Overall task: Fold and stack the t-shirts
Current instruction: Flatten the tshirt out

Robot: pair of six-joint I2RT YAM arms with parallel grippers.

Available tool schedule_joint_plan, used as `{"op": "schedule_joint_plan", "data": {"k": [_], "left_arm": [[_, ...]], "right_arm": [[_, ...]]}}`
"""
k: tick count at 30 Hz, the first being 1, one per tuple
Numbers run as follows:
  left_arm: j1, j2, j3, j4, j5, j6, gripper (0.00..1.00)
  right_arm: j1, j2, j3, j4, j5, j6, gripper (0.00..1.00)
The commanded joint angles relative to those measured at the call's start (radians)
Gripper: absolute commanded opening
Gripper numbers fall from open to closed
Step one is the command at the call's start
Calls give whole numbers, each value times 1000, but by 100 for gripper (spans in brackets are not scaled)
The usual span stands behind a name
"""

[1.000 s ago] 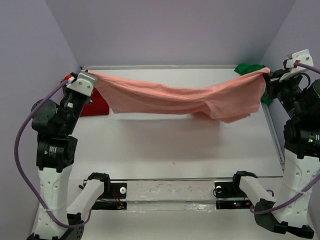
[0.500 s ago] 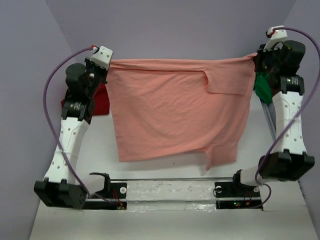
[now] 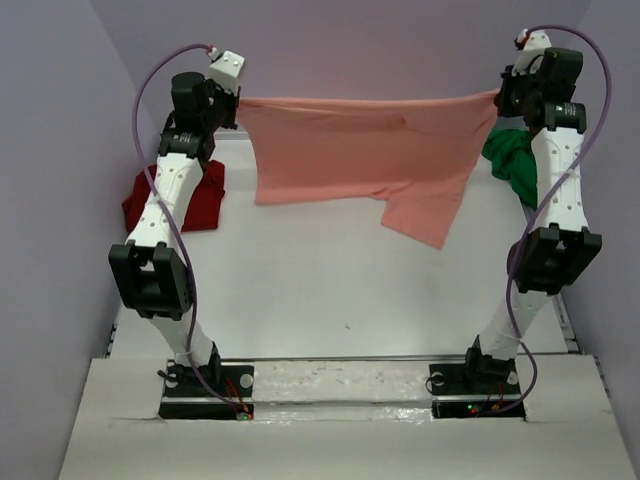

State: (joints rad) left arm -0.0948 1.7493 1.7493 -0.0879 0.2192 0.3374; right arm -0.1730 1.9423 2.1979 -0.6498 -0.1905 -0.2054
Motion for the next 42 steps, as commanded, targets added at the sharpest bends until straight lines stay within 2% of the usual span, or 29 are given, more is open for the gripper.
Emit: {"op": "schedule_joint_plan", "data": {"k": [1,5,7,8,12,13,14,15,16,18,19,20,21,22,30,31,33,34,35,36,37,40,42], "left_arm": [[15,-259,52,57,39,-28,0],[15,-469,-127,80,58,23,0],[15,-595,-253,59,60,60,0],[15,-635,-284,36,71,67,0],[15,-807,-477,-128,170,169,0],[15,-844,-522,-157,195,189,0],[17,-914,-613,-215,219,221,1],[15,-979,-695,-292,270,253,34],[15,-1010,-735,-326,291,273,62],[15,-1062,-789,-419,357,365,72],[15,-1108,-827,-468,367,380,82],[15,-1128,-839,-487,367,394,92],[15,-1140,-844,-506,362,435,99],[15,-1140,-826,-532,362,445,99],[15,-1016,-686,-481,399,453,99],[15,-996,-692,-457,407,437,99],[15,-927,-743,-309,434,361,99],[15,-927,-772,-308,443,329,99],[15,-886,-818,-264,485,316,99],[17,-866,-833,-254,489,325,99],[15,-822,-846,-228,480,318,99],[17,-707,-818,-242,474,327,96],[17,-648,-806,-242,485,325,92]], "right_arm": [[-5,-216,63,33,-1,1,0],[-5,-400,-100,27,-52,-5,0],[-5,-524,-269,22,-69,-18,0],[-5,-567,-394,18,-76,-31,0],[-5,-807,-680,9,-76,-46,0],[-5,-856,-811,3,-76,-51,0],[-5,-947,-869,-34,-84,-66,0],[-5,-989,-964,-81,-86,-63,0],[-5,-1025,-996,-121,-95,-72,10],[-5,-1114,-1050,-180,-89,-62,41],[-5,-1144,-1078,-189,-89,-61,56],[-5,-1170,-1105,-203,-89,-60,85],[-5,-1187,-1107,-209,-84,-57,99],[-5,-1195,-1100,-217,-61,-52,100],[-5,-993,-952,-211,22,-38,100],[-5,-967,-946,-203,13,-35,99],[-5,-898,-952,-169,-30,-32,91],[-5,-876,-952,-156,-49,-29,85],[-5,-828,-957,-137,-75,-37,63],[-5,-800,-954,-126,-111,-38,55],[-5,-775,-945,-110,-122,-32,38],[-5,-660,-908,-106,-188,-48,24],[-5,-610,-867,-108,-223,-61,10]]}}
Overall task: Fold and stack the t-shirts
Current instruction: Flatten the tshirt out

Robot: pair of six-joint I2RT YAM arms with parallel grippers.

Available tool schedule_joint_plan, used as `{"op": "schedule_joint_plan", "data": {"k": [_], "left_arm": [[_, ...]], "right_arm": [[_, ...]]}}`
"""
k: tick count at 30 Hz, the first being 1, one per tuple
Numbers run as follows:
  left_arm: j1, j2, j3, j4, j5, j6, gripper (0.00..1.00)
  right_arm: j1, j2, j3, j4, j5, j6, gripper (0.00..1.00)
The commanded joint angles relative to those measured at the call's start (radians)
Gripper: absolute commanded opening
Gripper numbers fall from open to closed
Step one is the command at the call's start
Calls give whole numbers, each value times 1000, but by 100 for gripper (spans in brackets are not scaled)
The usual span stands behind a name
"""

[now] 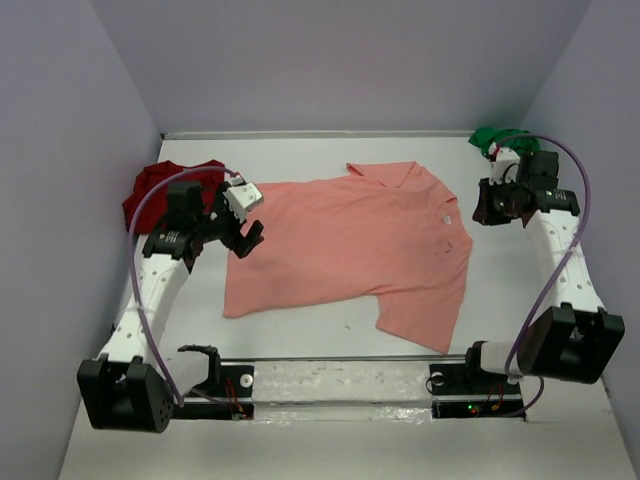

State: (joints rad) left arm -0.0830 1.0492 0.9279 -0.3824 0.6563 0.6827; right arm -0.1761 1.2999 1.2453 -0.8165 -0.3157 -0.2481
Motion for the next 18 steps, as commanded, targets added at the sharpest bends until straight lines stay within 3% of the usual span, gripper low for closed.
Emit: {"op": "schedule_joint_plan", "data": {"k": [1,5,9,13,18], "left_arm": [[3,105,26,60,49,-9,89],[2,216,34,114,63,-52,69],[-15,282,40,132,-6,-66,42],[-49,302,-15,206,-138,-68,31],[-107,343,-51,280,-354,-103,13]], "right_arm": [[-2,83,100,62,-123,-23,0],[9,194,173,47,-160,-31,0],[30,278,232,5,-154,-51,0],[69,367,214,5,-74,-74,0],[119,490,241,-72,-80,-105,0]]}}
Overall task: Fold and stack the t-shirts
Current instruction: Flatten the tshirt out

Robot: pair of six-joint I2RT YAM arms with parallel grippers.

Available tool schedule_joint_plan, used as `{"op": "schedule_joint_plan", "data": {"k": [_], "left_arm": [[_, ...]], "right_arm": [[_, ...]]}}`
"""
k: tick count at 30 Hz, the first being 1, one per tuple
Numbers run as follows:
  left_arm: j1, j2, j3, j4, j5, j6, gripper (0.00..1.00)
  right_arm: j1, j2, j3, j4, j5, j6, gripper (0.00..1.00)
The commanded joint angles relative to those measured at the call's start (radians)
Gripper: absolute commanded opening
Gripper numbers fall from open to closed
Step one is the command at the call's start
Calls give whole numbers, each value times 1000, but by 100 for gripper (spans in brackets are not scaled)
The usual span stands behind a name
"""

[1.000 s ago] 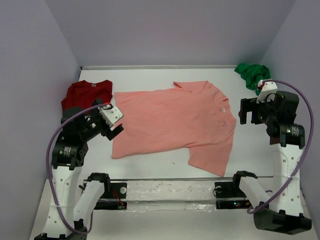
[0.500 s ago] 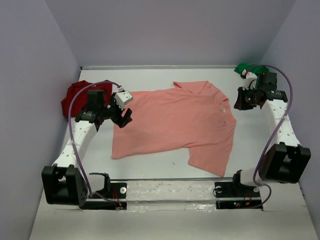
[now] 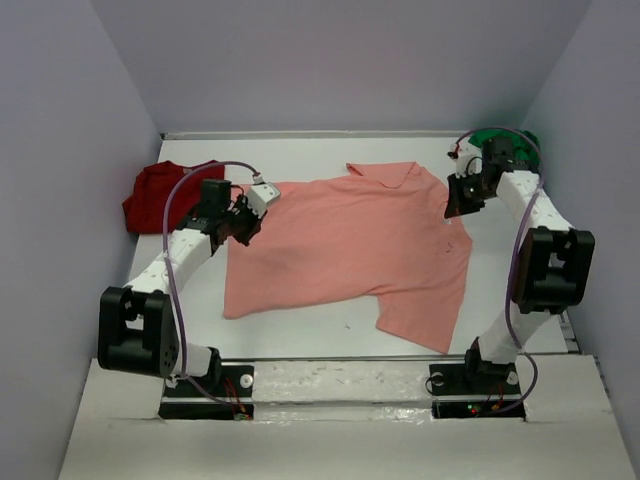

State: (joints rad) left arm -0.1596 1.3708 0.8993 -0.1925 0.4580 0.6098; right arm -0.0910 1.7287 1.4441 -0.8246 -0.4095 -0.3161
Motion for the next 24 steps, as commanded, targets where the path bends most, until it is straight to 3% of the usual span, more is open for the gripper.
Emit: {"op": "schedule_joint_plan", "data": {"k": [1,6,16,24], "left_arm": [[-34,49,-17,87,-162,-31,12],[-46,116,10,64,-203,-35,4],[-92,182,3,54,-300,-22,1],[-144,281,33,38,-369,-25,0]], "right_arm": [[34,69,39,-65,35,-43,0],[57,69,-19,-64,93,-32,0],[57,-66,-240,-71,222,-97,0],[57,51,-188,-62,282,-81,0]]}}
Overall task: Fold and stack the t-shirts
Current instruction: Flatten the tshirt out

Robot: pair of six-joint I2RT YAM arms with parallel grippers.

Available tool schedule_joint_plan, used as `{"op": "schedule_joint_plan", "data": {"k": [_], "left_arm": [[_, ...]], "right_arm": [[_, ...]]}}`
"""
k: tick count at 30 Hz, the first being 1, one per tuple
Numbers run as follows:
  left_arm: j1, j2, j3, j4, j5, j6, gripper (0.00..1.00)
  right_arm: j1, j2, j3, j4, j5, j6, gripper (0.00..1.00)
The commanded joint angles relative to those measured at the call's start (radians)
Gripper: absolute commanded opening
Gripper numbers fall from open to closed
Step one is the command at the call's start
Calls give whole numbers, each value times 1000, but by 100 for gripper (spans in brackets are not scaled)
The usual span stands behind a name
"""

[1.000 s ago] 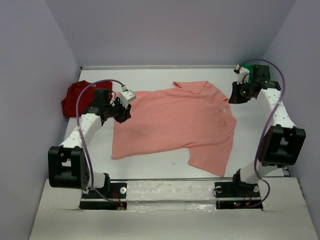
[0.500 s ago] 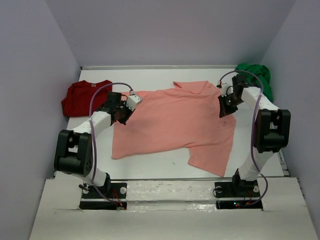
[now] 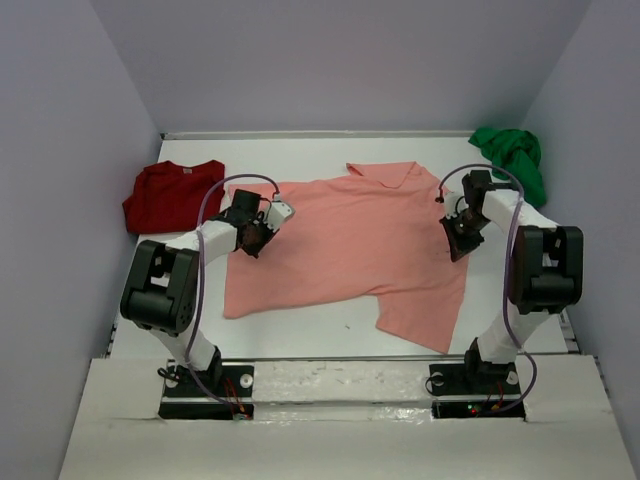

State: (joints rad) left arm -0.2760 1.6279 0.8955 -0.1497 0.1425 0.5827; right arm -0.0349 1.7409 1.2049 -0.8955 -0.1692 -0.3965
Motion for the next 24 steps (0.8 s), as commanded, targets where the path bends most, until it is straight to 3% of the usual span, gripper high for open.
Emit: {"op": "schedule_joint_plan", "data": {"k": [1,16,24], "left_arm": [[-32,39,39,-4,-63,0,0],[-66,124,79,18,-193,8,0],[-66,121,114,-5,-195,12,0]], "right_arm": [[1,61,59,7,46,8,0],[1,187,96,3,164,19,0],[1,233,88,20,266,18,0]]}}
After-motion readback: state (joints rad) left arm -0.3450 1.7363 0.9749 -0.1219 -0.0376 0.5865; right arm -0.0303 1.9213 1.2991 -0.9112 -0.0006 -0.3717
